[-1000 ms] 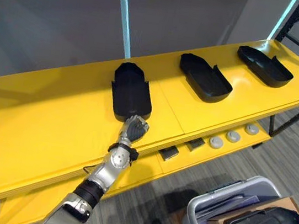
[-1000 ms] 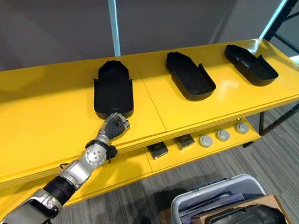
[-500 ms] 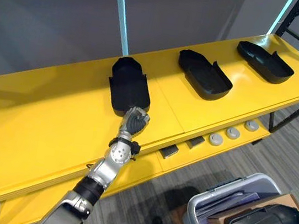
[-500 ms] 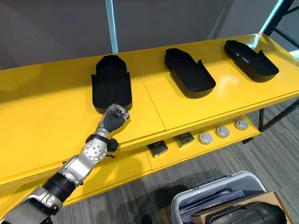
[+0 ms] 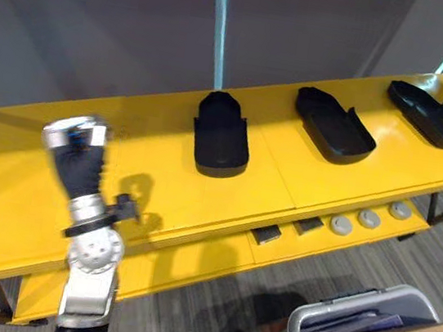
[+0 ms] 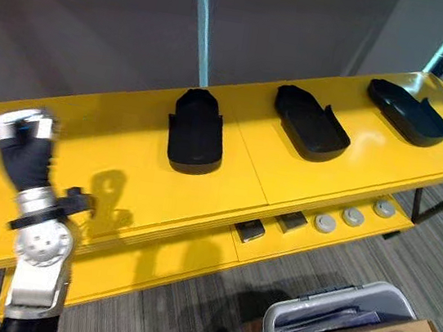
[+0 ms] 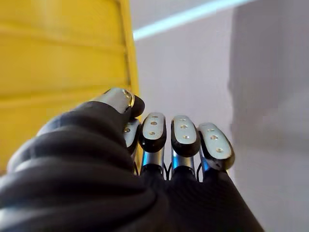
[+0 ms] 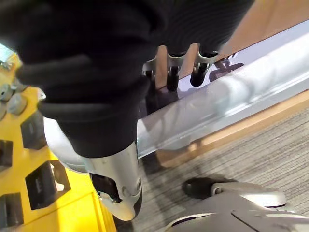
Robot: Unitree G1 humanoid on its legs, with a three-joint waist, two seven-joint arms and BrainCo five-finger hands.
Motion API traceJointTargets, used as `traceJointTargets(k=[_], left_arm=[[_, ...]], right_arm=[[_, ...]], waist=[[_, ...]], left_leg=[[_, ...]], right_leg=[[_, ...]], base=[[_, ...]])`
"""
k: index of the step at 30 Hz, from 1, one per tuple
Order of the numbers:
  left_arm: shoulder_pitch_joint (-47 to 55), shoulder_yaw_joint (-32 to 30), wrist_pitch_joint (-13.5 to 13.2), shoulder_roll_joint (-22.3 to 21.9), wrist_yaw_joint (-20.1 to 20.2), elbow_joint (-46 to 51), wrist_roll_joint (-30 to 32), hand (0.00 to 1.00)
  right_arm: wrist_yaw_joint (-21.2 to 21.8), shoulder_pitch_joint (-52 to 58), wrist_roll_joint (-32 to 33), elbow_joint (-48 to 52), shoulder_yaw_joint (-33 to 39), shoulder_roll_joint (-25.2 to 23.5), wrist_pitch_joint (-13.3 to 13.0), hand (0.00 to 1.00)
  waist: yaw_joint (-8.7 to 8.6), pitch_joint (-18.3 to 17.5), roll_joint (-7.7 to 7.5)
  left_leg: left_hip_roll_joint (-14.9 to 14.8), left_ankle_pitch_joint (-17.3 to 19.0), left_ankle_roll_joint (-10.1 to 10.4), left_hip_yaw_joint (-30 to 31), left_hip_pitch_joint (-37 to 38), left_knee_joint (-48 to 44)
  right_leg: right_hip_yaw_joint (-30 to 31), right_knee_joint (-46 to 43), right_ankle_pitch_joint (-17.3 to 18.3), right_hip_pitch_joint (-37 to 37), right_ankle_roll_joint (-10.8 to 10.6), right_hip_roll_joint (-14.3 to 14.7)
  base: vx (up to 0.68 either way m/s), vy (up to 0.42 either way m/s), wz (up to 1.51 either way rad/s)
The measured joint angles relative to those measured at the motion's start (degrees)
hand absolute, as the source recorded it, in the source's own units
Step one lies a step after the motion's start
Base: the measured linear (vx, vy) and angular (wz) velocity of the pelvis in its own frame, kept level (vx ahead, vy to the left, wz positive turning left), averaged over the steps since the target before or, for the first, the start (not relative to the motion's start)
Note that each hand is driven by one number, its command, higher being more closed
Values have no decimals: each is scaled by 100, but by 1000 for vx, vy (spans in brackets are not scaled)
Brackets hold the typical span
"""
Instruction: Walk over and take plastic housings, then place them on the shelf
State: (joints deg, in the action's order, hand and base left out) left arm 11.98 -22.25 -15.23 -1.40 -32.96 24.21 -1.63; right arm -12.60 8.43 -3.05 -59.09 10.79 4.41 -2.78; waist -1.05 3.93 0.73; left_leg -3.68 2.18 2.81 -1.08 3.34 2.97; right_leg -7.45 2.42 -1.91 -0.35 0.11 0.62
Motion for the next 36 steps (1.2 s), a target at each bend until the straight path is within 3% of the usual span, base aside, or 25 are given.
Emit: traceJointTargets(k=[3,6,9,10,16,19,30,32,36], left_arm=[[484,-102,120,-226,-131,-620,-174,100],[708,-155,396,-251,-20,-1803,-394,100],[716,-130,751,-276,444,-3218,-483,100],[716,-90,882,-278,685,-3716,-417,0],[358,214,1214,-215,1293,-6137,-296,0],[230,342,1260,-185,1435,-6636,-106,0],[-220,942,1258,229,1679,-7471,589,0],[-232,1033,1262,264,1759,-7593,691,0],[-262,1072,1282,326,1809,-7695,738,0]], right_arm=[[-87,57,-43,331,-79,-87,44,0],[-114,48,-120,711,-371,-143,65,0],[-200,53,-117,894,-425,-285,216,0],[-204,56,-115,897,-419,-305,218,0],[-213,210,-104,1108,-225,-437,211,0],[-211,207,-94,1031,-146,-449,190,0],[-115,-223,-81,354,55,-285,120,0],[-114,-262,-82,354,58,-259,97,0],[-82,-371,-91,329,53,-240,87,0]], waist=[[182,-19,-95],[202,-59,-173],[198,-76,-206],[200,-90,-226],[194,-147,-195],[188,-168,-162],[152,-189,-76],[34,-154,-30],[12,-77,-33]], left_leg=[[-32,180,-22,4,-2,-160],[-65,230,-82,-84,-88,-313],[-91,212,-73,-218,-74,-327],[-86,177,-45,-237,-62,-328],[-31,161,-25,-295,-17,-276],[-28,132,15,-351,130,-168],[10,112,31,-404,156,-49],[21,113,30,-431,160,-28],[-21,198,39,-583,171,-157]], right_leg=[[-88,-127,125,-51,-12,-4],[-231,-186,186,-48,-10,-36],[-314,-292,224,-50,1,-84],[-313,-310,237,-53,-19,-97],[-285,-294,254,-63,-49,-164],[-227,-217,241,-153,-66,-151],[-45,109,69,-145,-82,-107],[-12,169,39,-151,-84,-100],[144,157,22,-149,-61,-61]], base=[[-33,0,12],[-22,-2,17],[2,21,11],[18,35,4],[19,36,-1],[28,18,-9],[27,12,-8],[12,9,-8],[-4,3,-19]])
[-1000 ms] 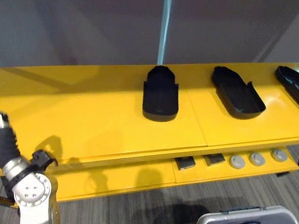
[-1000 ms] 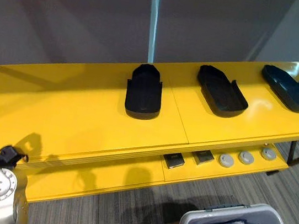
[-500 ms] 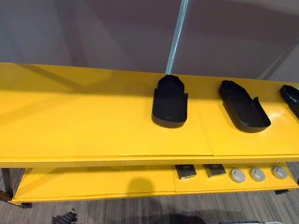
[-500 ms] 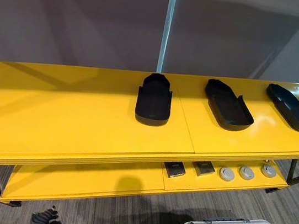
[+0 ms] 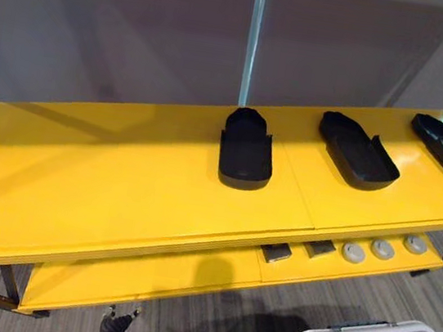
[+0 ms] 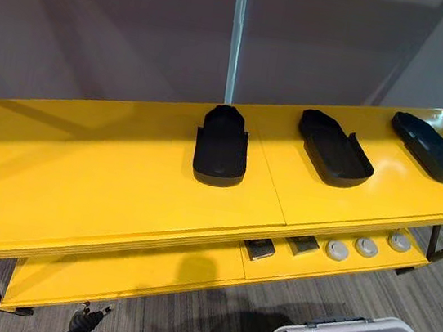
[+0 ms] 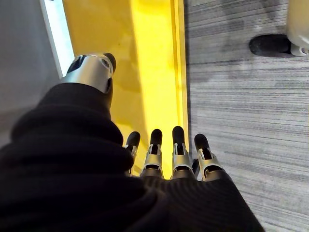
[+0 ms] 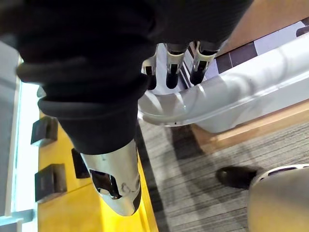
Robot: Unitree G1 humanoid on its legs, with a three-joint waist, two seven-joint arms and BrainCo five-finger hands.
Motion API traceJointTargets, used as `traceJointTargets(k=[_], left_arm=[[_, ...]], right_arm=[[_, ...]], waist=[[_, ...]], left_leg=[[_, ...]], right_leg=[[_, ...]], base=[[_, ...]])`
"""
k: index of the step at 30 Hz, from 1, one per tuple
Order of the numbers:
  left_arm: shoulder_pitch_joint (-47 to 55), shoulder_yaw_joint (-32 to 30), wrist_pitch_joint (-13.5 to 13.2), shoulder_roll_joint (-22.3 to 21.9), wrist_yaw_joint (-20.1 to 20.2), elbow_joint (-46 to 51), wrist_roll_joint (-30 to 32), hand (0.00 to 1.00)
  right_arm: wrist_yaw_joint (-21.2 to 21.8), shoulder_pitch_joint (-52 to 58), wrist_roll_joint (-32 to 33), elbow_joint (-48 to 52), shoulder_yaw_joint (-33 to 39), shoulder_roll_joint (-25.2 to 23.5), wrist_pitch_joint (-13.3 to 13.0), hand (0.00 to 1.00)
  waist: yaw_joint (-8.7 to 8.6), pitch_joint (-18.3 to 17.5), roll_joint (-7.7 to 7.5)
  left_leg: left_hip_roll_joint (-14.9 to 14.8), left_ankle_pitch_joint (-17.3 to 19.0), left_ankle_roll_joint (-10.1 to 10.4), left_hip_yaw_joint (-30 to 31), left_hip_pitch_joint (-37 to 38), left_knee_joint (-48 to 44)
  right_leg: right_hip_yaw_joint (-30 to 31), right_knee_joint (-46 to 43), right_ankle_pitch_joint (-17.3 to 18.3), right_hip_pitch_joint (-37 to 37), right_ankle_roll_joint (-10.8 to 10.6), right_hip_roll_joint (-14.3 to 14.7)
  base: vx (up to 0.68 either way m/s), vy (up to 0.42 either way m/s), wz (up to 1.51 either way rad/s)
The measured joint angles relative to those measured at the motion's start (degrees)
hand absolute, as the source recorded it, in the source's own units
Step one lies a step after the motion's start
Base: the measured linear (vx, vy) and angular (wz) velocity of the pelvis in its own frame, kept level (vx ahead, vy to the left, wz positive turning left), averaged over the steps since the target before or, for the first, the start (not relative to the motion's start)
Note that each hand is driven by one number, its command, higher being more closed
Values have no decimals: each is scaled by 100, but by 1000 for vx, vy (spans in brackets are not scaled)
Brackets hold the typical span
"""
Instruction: Walk over and take plastic housings, then place them on the shelf
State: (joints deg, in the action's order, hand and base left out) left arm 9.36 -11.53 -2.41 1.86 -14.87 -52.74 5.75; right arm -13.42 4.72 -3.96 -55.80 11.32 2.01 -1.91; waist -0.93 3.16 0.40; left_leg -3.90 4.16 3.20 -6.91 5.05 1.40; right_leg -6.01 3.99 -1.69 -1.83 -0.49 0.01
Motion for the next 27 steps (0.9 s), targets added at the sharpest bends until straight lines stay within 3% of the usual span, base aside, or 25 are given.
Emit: traceJointTargets(k=[3,7,9,14,17,18,19,20,21,22,23,25,26,27], left_arm=[[-128,-2,7,-14,1,-23,25,0],[-312,-34,3,-113,-15,-10,10,0],[-374,-28,3,-185,-16,-9,3,0],[-474,-36,-13,-164,-30,114,-4,0],[-661,-33,-38,-87,-51,151,9,0],[-699,-33,-39,-82,-51,156,11,0],[-731,-33,-46,-67,-53,167,14,0],[-739,-39,-41,-61,-54,159,15,0],[-734,-36,-37,-69,-53,159,14,0],[-681,-36,-31,-104,-53,160,12,0],[-641,-33,-29,-118,-54,160,11,0],[-467,-26,2,-94,-54,151,9,0],[-451,-24,10,-81,-55,148,9,0],[-410,31,58,-33,-51,120,10,0]], right_arm=[[-6,-175,-13,-17,-10,40,-10,0],[-34,-456,-18,60,-41,81,-14,0],[-36,-578,-24,130,-44,65,-10,0],[-183,-562,-476,850,-73,-48,87,0],[-319,-575,-892,1470,-320,-59,188,0],[-318,-572,-975,1593,-370,-75,216,0],[-351,-576,-1103,1783,-492,-101,232,0],[-368,-561,-1241,1908,-556,-126,239,0],[-380,-550,-1300,1958,-559,-136,239,0],[-396,-467,-1465,2100,-569,-145,235,0],[-412,-400,-1494,2159,-577,-148,219,0],[-430,-215,-1590,2221,-736,-131,159,0],[-430,-191,-1590,2202,-763,-132,146,0],[-417,-150,-1587,2028,-803,-143,110,0]], waist=[[6,196,31],[59,264,29],[44,320,96],[46,411,-30],[37,554,-244],[27,576,-281],[36,624,-213],[32,625,-221],[41,647,-184],[53,690,-105],[48,705,-62],[20,672,-41],[26,666,-53],[29,630,-122]], left_leg=[[-25,363,6,-58,-282,-747],[96,542,2,1051,-735,-1308],[60,811,12,1185,-756,-1363],[10,1291,-152,147,-891,-2025],[-6,1486,-321,-645,-1092,-2433],[-27,1497,-351,-780,-1139,-2511],[-232,1507,-485,-1121,-1240,-2578],[-322,1500,-509,-1432,-1197,-2530],[-376,1482,-534,-1594,-1139,-2503],[-483,1470,-538,-1893,-969,-2425],[-535,1464,-539,-2038,-883,-2402],[-636,1456,-534,-2652,-733,-2390],[-645,1456,-534,-2740,-738,-2405],[-678,1448,-521,-3051,-774,-2515]], right_leg=[[177,-99,-4,56,7,25],[592,-490,53,608,-78,29],[800,-681,54,810,-99,120],[1887,-835,-203,1145,-325,283],[2548,-600,-693,1429,-515,382],[2512,-451,-921,1453,-483,385],[2094,-335,-1144,1526,-352,395],[1018,-1101,-579,1738,-14,370],[541,-1504,-244,1795,135,324],[-123,-2204,315,1766,215,229],[-360,-2464,546,1685,198,170],[-909,-3126,1175,1411,176,-235],[-994,-3201,1251,1386,180,-332],[-1322,-3227,1490,1261,134,-730]], base=[[-61,6,-31],[-67,-5,-53],[-72,56,-64],[-84,138,-110],[-118,146,-141],[-183,74,-136],[-178,38,-134],[-172,30,-133],[-108,53,-126],[-76,51,-101],[-90,52,-124],[-74,-5,-121],[-73,-118,-139],[-54,-186,-131]])
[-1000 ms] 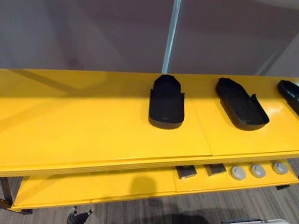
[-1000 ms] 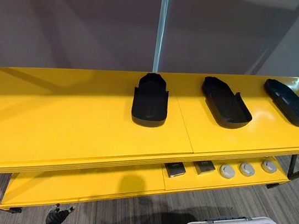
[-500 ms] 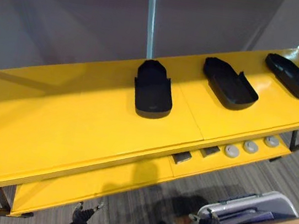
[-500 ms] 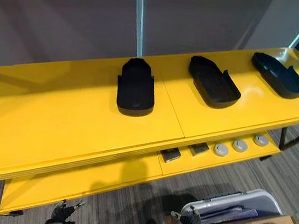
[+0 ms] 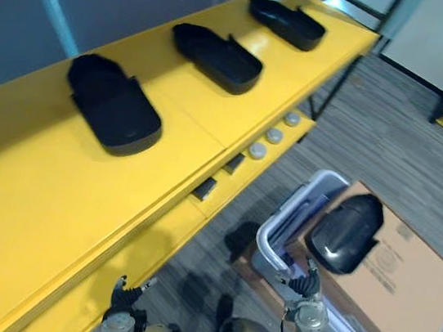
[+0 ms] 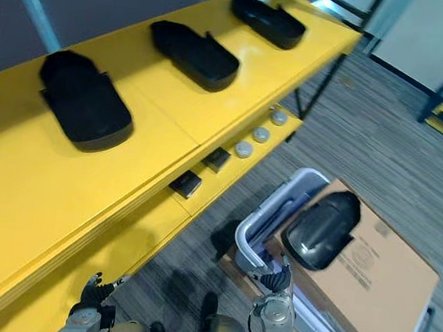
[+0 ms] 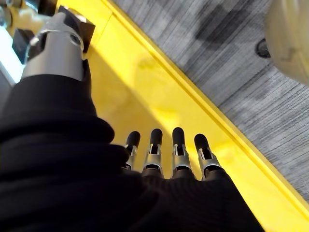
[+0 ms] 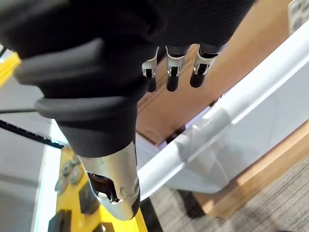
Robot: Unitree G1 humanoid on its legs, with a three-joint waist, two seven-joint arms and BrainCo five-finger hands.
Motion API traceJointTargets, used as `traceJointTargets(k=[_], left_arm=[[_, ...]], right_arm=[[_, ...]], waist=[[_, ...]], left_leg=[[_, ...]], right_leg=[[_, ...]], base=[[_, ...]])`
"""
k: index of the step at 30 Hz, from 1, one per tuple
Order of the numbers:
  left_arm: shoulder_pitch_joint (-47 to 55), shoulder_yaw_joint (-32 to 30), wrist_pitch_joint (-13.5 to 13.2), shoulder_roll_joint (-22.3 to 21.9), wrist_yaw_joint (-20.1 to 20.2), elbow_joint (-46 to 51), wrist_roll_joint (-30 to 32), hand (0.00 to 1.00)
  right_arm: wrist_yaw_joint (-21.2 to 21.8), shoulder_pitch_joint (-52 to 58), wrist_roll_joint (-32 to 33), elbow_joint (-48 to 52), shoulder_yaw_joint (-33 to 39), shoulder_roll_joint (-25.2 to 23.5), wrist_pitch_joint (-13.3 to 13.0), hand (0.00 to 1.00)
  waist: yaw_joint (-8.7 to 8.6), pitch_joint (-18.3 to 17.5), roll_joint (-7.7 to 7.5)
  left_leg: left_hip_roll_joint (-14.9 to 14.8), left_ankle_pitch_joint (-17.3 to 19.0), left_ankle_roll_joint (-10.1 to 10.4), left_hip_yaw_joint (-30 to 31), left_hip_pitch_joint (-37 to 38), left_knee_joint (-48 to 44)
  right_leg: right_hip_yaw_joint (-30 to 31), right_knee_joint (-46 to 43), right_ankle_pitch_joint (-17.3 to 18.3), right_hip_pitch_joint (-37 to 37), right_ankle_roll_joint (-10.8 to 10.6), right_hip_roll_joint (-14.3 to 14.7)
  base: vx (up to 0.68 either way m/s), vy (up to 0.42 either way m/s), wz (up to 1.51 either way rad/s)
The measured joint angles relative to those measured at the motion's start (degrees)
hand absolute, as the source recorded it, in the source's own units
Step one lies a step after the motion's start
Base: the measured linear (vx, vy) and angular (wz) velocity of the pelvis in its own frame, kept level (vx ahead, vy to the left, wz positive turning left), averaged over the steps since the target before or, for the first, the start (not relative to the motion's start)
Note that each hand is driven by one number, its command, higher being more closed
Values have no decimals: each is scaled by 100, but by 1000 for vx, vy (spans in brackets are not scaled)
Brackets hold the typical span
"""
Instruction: Walk over and take plastic housings, then place them on the shelf
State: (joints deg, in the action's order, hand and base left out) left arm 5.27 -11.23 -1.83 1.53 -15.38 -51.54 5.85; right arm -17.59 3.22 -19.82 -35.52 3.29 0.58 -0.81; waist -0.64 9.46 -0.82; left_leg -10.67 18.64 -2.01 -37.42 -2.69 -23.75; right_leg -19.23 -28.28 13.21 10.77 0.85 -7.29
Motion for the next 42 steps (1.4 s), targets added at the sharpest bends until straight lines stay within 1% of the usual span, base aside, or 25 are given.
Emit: traceJointTargets(k=[1,2,3,4,5,6,8,10,12,13,14,15,16,17,18,20,22,26,29,30,33,35,36,39,42], left_arm=[[-25,59,28,54,12,-69,0,0],[-47,59,32,65,16,-100,1,0],[-112,112,44,1,26,-210,2,0],[-89,178,38,-28,26,-231,2,0],[-94,214,37,-24,27,-234,2,0],[-132,233,39,-15,29,-255,4,0],[-193,319,42,-21,40,-281,14,0],[-193,492,36,-78,57,-311,58,0],[-219,553,38,-63,89,-314,59,0],[-238,618,38,-58,91,-327,57,0],[-277,712,38,-69,104,-365,57,0],[-299,741,38,-80,122,-378,56,0],[-321,821,39,-80,149,-391,53,0],[-314,848,40,-49,154,-429,46,0],[-322,850,40,-15,153,-428,43,0],[-366,901,84,135,156,-442,48,0],[-367,901,137,209,157,-463,48,0],[-357,883,157,252,152,-483,46,0],[-394,827,157,335,131,-477,51,0],[-377,800,163,347,122,-479,57,0],[-246,626,199,289,118,-477,65,0],[-130,398,283,184,127,-471,144,0],[-105,373,290,168,129,-471,154,0],[45,187,290,23,154,-368,170,0],[99,170,290,-29,164,-302,172,0]], right_arm=[[6,73,0,-126,-2,3,0,0],[15,82,3,-173,-3,21,1,0],[47,104,7,-437,-28,134,4,0],[66,93,10,-663,-128,216,5,0],[95,102,11,-747,-155,227,5,0],[129,111,34,-865,-149,232,5,0],[134,173,130,-934,-156,274,10,0],[130,168,153,-995,-136,361,12,0],[104,135,270,-1011,-92,424,10,0],[98,93,396,-1056,-75,435,8,0],[99,78,467,-1078,29,421,7,0],[97,78,511,-1083,91,418,7,0],[89,80,613,-1089,162,423,7,0],[55,76,675,-1115,293,432,12,0],[22,71,724,-1109,321,382,11,0],[3,71,862,-1091,409,239,9,0],[-10,66,958,-1054,545,172,9,0],[-98,81,1147,-930,903,185,10,0],[-160,207,1259,-246,1318,159,8,0],[-254,335,1258,163,1599,158,4,0],[-393,584,1258,761,2026,144,8,0],[-582,891,1256,1503,2433,106,11,0],[-620,953,1256,1690,2517,92,13,0],[-781,1231,1246,2820,2642,74,16,0],[-851,1232,1240,3316,2623,10,4,0]], waist=[[4,-13,-40],[0,-7,-27],[-1,-30,184],[10,-58,291],[9,-67,310],[-7,-56,336],[-2,-30,345],[-1,36,261],[4,57,266],[7,65,273],[-2,78,295],[-6,87,314],[-6,106,399],[10,118,412],[5,113,407],[-9,80,250],[0,47,167],[-8,34,151],[-16,21,134],[-10,12,121],[-21,-101,87],[-24,-185,83],[-25,-234,83],[-59,-402,62],[-71,-450,12]], left_leg=[[66,-51,89,-22,-16,-55],[85,-68,115,0,-15,-34],[5,-195,226,163,-14,84],[-129,-293,345,183,-2,62],[-209,-314,378,188,-9,-26],[-444,-315,382,233,-95,-410],[-753,-365,311,536,-311,-1186],[-439,-274,410,1622,-516,-1299],[-15,-197,552,2581,-652,-1007],[241,-198,601,3087,-698,-630],[436,-245,679,3458,-721,-165],[500,-293,740,3610,-728,76],[567,-508,821,3783,-698,486],[611,-796,562,3660,-597,515],[647,-779,537,3572,-542,519],[798,-637,367,3353,-531,528],[913,-657,242,3235,-509,563],[1107,-661,189,3105,-234,740],[1153,-663,185,3107,-149,786],[1154,-666,181,3121,-97,806],[1154,-730,78,3150,57,1009],[1137,-739,64,3181,261,1211],[1131,-740,64,3187,277,1244],[1112,-773,78,3210,353,1346],[1114,-830,72,3281,421,1388]], right_leg=[[-31,410,74,-94,-170,-53],[21,512,63,-109,-194,-6],[262,1006,-256,-246,-131,283],[506,1432,-525,-347,-53,526],[625,1573,-608,-371,-21,625],[845,1773,-728,-424,60,813],[1164,1957,-841,-563,156,1011],[1542,1968,-853,-660,158,1022],[1856,1969,-877,-707,124,992],[2026,1975,-890,-713,79,941],[2179,1980,-882,-725,-6,878],[2238,1977,-869,-731,-47,850],[2331,1948,-834,-737,-141,830],[2473,1903,-772,-736,-262,793],[2499,1922,-752,-763,-325,727],[2650,1987,-754,-777,-452,541],[2726,2111,-796,-796,-529,415],[2683,2351,-876,-1047,-655,237],[2537,2371,-885,-1106,-659,193],[2516,2381,-885,-1159,-658,193],[2426,2387,-888,-1211,-653,206],[2384,2436,-888,-1346,-653,208],[2375,2439,-888,-1349,-653,207],[2215,2435,-888,-1384,-651,209],[2067,2421,-887,-1471,-651,207]], base=[[-42,-217,-124],[-4,-207,-104],[25,-204,-111],[26,-156,-127],[41,-207,-121],[30,-167,-104],[59,-163,-103],[69,-37,-94],[57,53,-81],[55,156,-80],[52,182,-64],[60,238,-49],[66,255,-51],[64,270,-48],[60,279,-41],[86,266,-29],[121,209,-24],[139,147,-12],[112,51,0],[90,2,4],[80,-17,0],[90,-14,2],[70,6,1],[19,-7,2],[-17,-31,18]])
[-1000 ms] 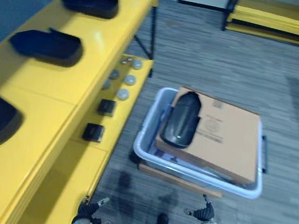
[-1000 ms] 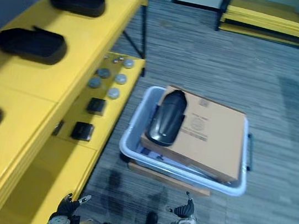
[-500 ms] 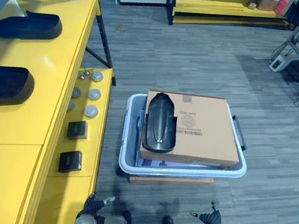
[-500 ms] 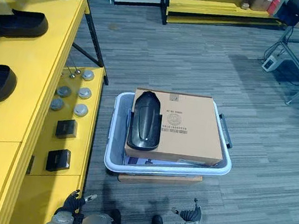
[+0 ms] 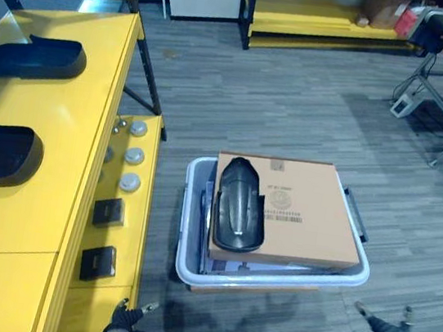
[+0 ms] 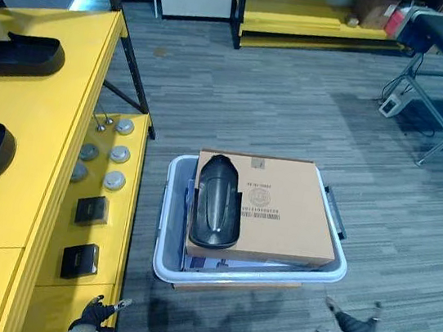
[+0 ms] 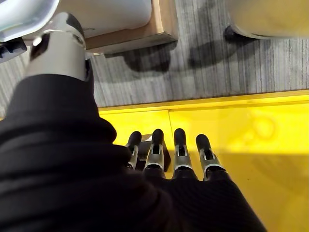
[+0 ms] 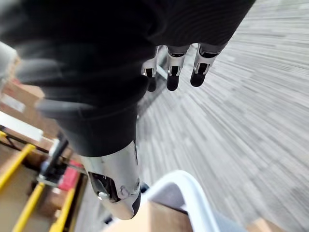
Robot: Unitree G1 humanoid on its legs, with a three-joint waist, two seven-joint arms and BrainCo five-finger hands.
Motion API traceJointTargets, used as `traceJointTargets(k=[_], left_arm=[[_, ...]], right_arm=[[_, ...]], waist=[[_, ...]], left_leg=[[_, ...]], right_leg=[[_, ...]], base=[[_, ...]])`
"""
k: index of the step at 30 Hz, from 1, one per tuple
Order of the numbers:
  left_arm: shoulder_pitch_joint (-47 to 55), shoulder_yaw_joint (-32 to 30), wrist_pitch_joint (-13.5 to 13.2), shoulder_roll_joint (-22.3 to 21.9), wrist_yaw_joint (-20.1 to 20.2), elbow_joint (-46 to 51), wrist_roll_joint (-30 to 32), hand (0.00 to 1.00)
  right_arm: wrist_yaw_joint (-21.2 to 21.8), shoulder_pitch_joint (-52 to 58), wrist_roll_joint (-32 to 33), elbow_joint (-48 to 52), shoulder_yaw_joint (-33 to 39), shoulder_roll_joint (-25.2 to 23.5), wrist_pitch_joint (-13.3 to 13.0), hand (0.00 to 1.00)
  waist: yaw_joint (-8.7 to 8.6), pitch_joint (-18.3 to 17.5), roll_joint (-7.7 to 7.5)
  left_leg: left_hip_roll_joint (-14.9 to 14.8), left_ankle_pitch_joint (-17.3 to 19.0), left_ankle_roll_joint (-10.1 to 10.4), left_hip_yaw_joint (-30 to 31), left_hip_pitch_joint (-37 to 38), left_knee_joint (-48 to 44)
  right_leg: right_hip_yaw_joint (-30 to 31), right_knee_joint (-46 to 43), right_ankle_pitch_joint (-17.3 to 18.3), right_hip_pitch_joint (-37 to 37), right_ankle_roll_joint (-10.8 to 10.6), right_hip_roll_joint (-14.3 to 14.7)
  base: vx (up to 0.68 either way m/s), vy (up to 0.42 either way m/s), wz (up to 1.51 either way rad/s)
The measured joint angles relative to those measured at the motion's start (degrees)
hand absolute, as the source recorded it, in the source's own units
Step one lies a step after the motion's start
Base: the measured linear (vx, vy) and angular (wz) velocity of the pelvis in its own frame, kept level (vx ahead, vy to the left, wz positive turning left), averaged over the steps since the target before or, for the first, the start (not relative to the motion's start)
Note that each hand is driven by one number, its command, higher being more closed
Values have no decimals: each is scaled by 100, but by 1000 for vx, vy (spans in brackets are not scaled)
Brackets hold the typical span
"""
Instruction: Walk over and take plastic housings, then place them on the shelf
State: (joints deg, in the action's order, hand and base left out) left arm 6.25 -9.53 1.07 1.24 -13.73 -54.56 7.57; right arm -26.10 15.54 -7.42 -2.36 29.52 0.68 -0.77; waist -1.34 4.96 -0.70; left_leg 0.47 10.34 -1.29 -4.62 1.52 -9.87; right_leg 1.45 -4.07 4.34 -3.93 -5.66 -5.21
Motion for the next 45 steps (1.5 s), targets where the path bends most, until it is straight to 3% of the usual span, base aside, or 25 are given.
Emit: traceJointTargets(k=[8,10,16,22,26,30,33,37,38,45], left_arm=[[-11,252,-23,92,84,3,-5,0],[-17,294,-32,151,124,3,-3,0],[-35,311,-56,245,128,-1,-4,0],[11,289,-127,549,111,-82,-1,0],[251,297,-75,578,79,-189,-2,0],[223,323,-83,520,-26,-160,-4,0],[128,328,-103,456,-76,-98,-14,0],[120,377,-171,465,-148,4,-21,0],[116,379,-171,464,-155,12,-25,0],[96,371,-180,477,-291,26,-52,0]], right_arm=[[517,-573,-392,87,-1155,197,-45,0],[681,-850,-511,14,-1475,451,-81,0],[997,-1368,-901,-643,-1955,1125,-128,0],[1009,-1969,-1219,-1548,-2389,1397,1,0],[949,-2556,-1364,-2601,-2389,1439,249,0],[834,-3163,-1369,-3397,-2390,1453,375,0],[721,-3740,-1366,-3942,-2392,1460,450,0],[712,-4396,-1357,-4639,-2394,1444,564,0],[707,-4503,-1357,-4749,-2393,1445,589,100],[425,-5349,-1360,-5485,-2255,1492,762,100]], waist=[[88,-27,-38],[202,-36,-72],[221,21,-198],[231,16,-215],[277,61,-173],[404,156,-61],[543,382,-8],[606,661,-8],[668,690,-6],[736,957,-57]], left_leg=[[72,-266,13,416,41,221],[112,-404,15,535,54,343],[252,-850,57,899,49,853],[266,-999,157,1088,-383,1026],[344,-1177,-1,1280,-616,1009],[433,-1180,-5,1428,-796,951],[464,-1180,-6,1482,-893,888],[476,-1180,-6,1573,-980,883],[476,-1180,-6,1569,-1017,882],[494,-1181,-5,1572,-1146,832]], right_leg=[[-355,-20,3,-100,3,-43],[-509,-16,8,-102,11,-73],[-839,1,69,16,65,-189],[-998,36,63,374,34,-195],[-1262,147,-48,433,37,-246],[-1424,231,-67,476,41,-268],[-1466,234,-110,526,48,-290],[-1540,234,-137,556,49,-288],[-1535,234,-149,596,46,-288],[-1522,237,-176,699,46,-292]], base=[[-85,-29,26],[-160,-35,20],[-155,-29,31],[-70,5,18],[95,12,33],[103,8,25],[49,26,12],[15,25,17],[0,0,0],[-33,15,-1]])
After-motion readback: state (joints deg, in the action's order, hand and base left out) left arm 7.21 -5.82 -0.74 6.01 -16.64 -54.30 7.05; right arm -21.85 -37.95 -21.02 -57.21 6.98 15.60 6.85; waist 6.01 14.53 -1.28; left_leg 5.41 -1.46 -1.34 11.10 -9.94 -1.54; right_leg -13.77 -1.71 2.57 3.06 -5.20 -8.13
